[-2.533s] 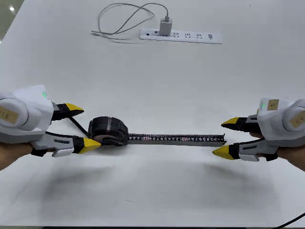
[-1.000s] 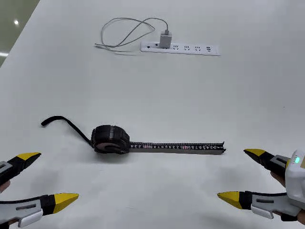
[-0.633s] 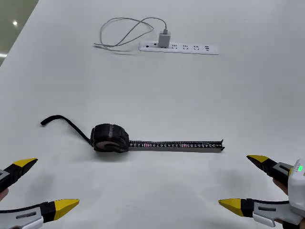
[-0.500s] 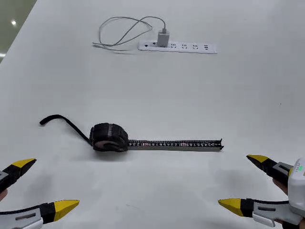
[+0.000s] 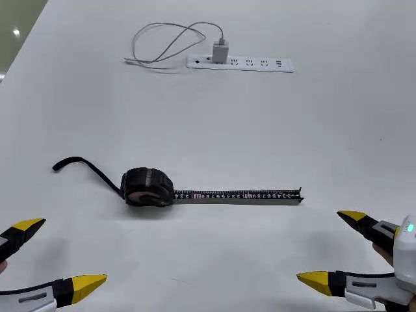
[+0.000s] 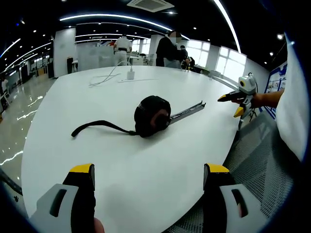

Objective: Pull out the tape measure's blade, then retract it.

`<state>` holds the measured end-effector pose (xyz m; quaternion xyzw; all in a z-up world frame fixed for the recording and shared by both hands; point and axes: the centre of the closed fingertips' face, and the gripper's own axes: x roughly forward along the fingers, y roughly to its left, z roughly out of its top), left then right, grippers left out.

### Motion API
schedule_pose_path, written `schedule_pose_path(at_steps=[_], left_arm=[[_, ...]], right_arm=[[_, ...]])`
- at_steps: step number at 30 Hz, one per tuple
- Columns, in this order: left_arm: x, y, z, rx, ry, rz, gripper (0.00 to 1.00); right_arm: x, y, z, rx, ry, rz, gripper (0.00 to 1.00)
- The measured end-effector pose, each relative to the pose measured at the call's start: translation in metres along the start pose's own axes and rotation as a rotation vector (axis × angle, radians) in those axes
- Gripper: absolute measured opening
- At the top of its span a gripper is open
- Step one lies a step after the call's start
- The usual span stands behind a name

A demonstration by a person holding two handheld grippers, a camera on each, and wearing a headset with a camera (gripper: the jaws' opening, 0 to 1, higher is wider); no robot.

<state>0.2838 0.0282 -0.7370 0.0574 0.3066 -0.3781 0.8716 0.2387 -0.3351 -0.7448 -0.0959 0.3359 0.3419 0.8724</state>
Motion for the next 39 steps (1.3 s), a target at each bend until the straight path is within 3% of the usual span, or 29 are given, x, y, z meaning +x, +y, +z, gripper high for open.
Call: schedule_pose_path(at_steps=[11,22,39], left_arm=[[0.000,-0.002,0.006,0.015,-0.009,-0.004,0.89],[0.001,-0.003,0.006,0.021,-0.005,-0.004,0.87],[0.019,-0.021,0.023,0.067,-0.022,0.008,0.85]], right_arm=[[0.001,0.000,0.001,-0.004,0.004,0.003,0.85],[0.001,0.003,0.002,-0.006,0.000,0.009,0.85],[0.001,0.000,0.005,-0.016,-0.008,0.000,0.84]])
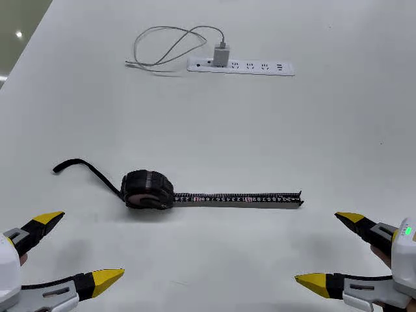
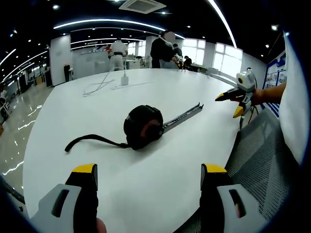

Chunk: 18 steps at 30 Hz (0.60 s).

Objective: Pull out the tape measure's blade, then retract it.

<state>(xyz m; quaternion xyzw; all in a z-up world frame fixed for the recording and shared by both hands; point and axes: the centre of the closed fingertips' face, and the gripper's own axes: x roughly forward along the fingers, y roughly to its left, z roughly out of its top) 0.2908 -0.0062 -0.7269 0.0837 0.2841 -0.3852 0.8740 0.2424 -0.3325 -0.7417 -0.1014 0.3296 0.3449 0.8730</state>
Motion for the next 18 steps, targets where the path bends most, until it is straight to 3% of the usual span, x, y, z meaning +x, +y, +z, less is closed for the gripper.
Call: schedule_pose_path(at_steps=[11,18], left_arm=[[0.015,-0.002,0.012,-0.015,0.009,0.009,0.86],[0.026,-0.009,0.027,-0.029,-0.022,-0.002,0.85]], right_arm=[[-0.001,0.001,-0.002,0.009,-0.005,0.001,0.84],[-0.002,0.000,-0.001,0.018,-0.010,0.001,0.85]])
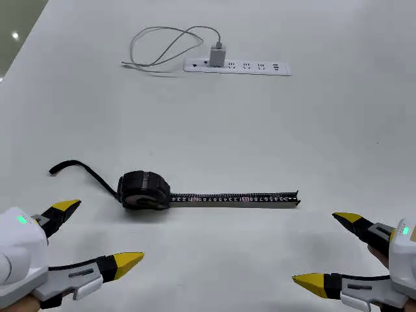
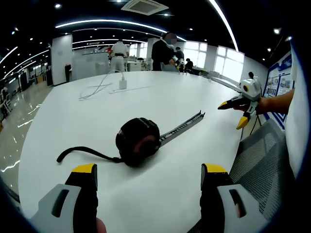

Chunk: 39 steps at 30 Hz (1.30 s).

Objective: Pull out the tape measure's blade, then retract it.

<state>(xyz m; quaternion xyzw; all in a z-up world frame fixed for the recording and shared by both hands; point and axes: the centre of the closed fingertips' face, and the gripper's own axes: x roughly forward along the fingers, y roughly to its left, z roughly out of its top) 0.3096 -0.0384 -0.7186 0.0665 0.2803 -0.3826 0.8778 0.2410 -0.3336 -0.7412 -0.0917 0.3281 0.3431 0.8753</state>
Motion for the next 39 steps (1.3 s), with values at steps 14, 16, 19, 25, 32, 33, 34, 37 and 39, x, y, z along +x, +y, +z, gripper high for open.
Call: schedule_pose_path(at_steps=[14,16,19,25,32,33,34,37,39], left_arm=[[0.027,0.000,0.016,-0.059,-0.012,0.027,0.86],[0.032,0.000,0.020,-0.071,-0.015,0.030,0.86],[0.037,0.001,0.022,-0.082,-0.016,0.036,0.86],[0.047,0.000,0.025,-0.103,-0.014,0.038,0.85],[0.056,-0.003,0.024,-0.147,-0.017,0.020,0.84],[0.056,-0.003,0.024,-0.148,-0.017,0.020,0.84],[0.057,-0.003,0.023,-0.148,-0.015,0.023,0.84],[0.058,-0.003,0.024,-0.161,-0.022,0.027,0.84],[0.058,-0.002,0.025,-0.174,-0.030,0.034,0.84]], right_arm=[[0.000,-0.004,0.001,0.003,-0.004,-0.003,0.85],[0.000,-0.004,0.001,0.004,-0.003,-0.002,0.85],[0.000,-0.006,0.001,0.004,-0.004,-0.004,0.85],[0.000,-0.008,0.003,0.006,-0.006,-0.007,0.85],[0.001,-0.008,0.004,0.009,-0.011,0.001,0.85],[0.001,-0.008,0.004,0.009,-0.012,0.001,0.85],[0.002,-0.009,0.005,0.011,-0.014,0.000,0.85],[0.002,-0.009,0.005,0.014,-0.016,0.001,0.85],[0.002,-0.009,0.005,0.011,-0.014,0.001,0.84]])
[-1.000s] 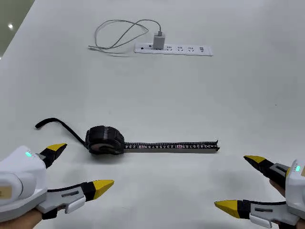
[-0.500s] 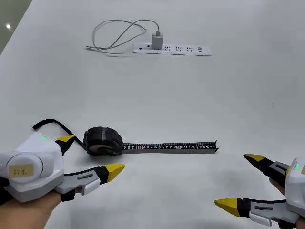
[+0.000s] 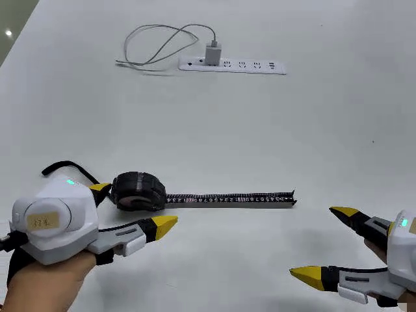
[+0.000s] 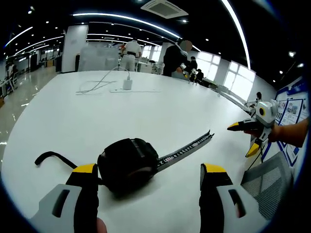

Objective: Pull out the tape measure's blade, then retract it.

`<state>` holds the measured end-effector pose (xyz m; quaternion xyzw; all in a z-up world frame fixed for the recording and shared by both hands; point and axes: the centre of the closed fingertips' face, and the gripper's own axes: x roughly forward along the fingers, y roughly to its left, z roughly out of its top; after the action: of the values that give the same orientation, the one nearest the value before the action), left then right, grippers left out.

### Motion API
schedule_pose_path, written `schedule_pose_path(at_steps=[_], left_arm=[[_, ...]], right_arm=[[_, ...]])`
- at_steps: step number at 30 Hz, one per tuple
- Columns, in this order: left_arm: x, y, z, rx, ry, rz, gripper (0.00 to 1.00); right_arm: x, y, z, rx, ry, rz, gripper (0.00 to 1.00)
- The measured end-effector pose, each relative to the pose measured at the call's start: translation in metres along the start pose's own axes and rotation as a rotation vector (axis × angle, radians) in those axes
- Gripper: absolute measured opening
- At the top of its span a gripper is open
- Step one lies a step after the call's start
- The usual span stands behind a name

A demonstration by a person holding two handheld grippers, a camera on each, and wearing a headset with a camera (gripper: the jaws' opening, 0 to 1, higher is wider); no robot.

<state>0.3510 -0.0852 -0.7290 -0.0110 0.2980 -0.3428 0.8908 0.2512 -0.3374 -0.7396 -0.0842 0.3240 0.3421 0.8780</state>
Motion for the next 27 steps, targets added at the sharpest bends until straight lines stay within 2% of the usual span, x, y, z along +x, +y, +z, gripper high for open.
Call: schedule_pose_path(at_steps=[6,17,22,25,27], left_arm=[[0.003,0.000,0.001,-0.019,-0.016,0.039,0.84],[0.011,0.005,0.000,0.002,0.010,0.143,0.79],[0.015,0.007,0.001,-0.026,0.006,0.185,0.80],[0.016,0.009,0.001,-0.023,0.014,0.213,0.79],[0.017,0.010,0.001,-0.046,0.007,0.220,0.79]], right_arm=[[0.001,0.000,0.001,-0.006,0.003,0.012,0.80],[0.005,-0.007,0.004,-0.041,0.019,0.032,0.75],[0.008,-0.013,0.007,-0.063,0.026,0.038,0.72],[0.010,-0.016,0.010,-0.089,0.032,0.048,0.67],[0.011,-0.018,0.013,-0.102,0.037,0.054,0.66]])
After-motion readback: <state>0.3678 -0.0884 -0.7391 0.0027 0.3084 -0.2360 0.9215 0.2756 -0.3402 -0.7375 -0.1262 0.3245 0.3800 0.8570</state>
